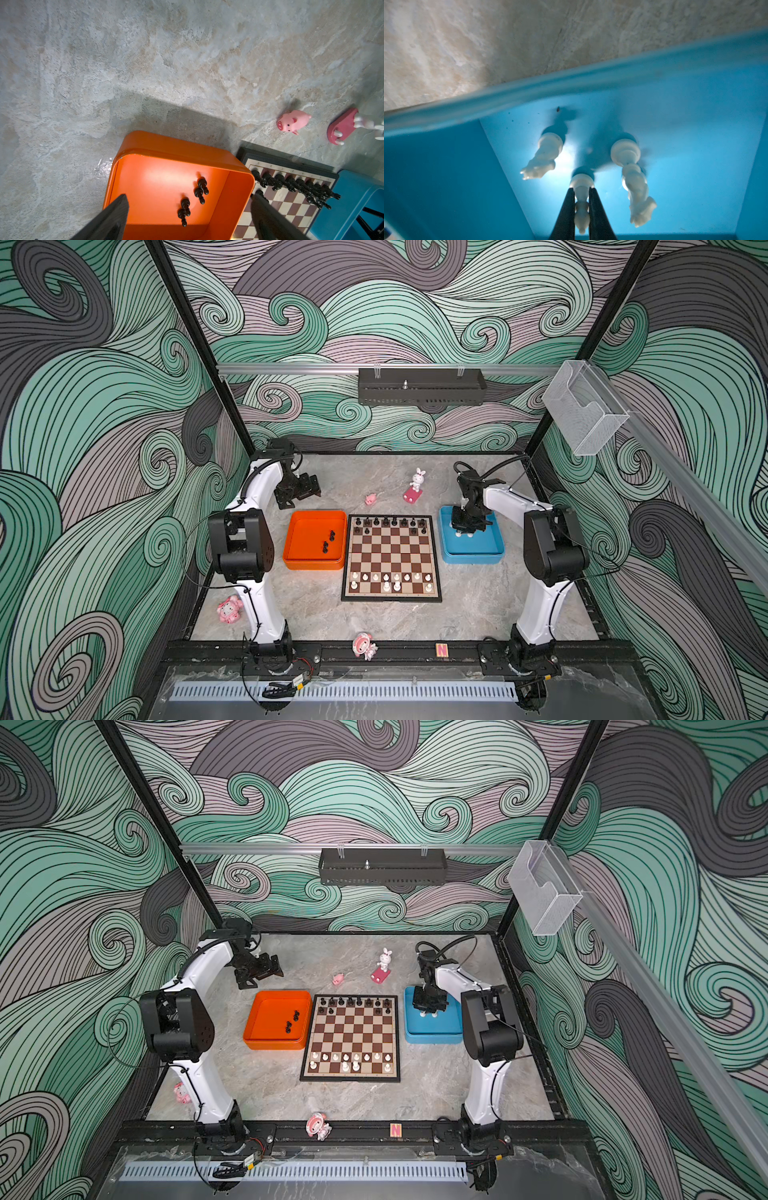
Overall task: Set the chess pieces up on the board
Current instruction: 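Lower the right gripper into the blue tray and grasp a white pawn, then lift the white pawn and carry it over the white pieces on the board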
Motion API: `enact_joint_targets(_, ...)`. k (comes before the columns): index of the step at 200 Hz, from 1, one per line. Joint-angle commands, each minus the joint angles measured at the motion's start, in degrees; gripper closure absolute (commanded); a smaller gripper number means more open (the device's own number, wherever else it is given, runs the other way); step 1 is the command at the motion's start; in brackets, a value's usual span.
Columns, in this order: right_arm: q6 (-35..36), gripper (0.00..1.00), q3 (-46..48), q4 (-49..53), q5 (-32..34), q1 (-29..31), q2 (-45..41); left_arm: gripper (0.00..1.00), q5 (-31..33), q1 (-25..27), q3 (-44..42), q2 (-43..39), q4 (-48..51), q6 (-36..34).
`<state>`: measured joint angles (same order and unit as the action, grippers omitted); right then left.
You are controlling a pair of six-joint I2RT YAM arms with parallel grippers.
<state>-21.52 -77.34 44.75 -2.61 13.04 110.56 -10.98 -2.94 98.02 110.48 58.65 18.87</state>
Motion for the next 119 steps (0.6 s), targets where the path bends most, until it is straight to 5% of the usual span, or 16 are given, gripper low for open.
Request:
enact_joint_targets(1, 0.8, 0.89, -2.0, 3.0, 2.1, 0.6, -3.8, 0.06, -0.4, -0.5, -0.1, 0.7, 0.0, 0.5)
enact_joint_targets(54, 4.3, 0.91, -5.7, 9.3, 1.5, 4.8, -11.1, 0.06, 0.0, -0.5, -0.2, 0.6, -0.1, 0.4)
enact_joint_targets(119, 0.5, 0.93, -0.3, 11.7, 0.9, 23.6, -19.6, 0.06, 1.1, -0.4, -0.1, 0.7, 0.2, 0.2)
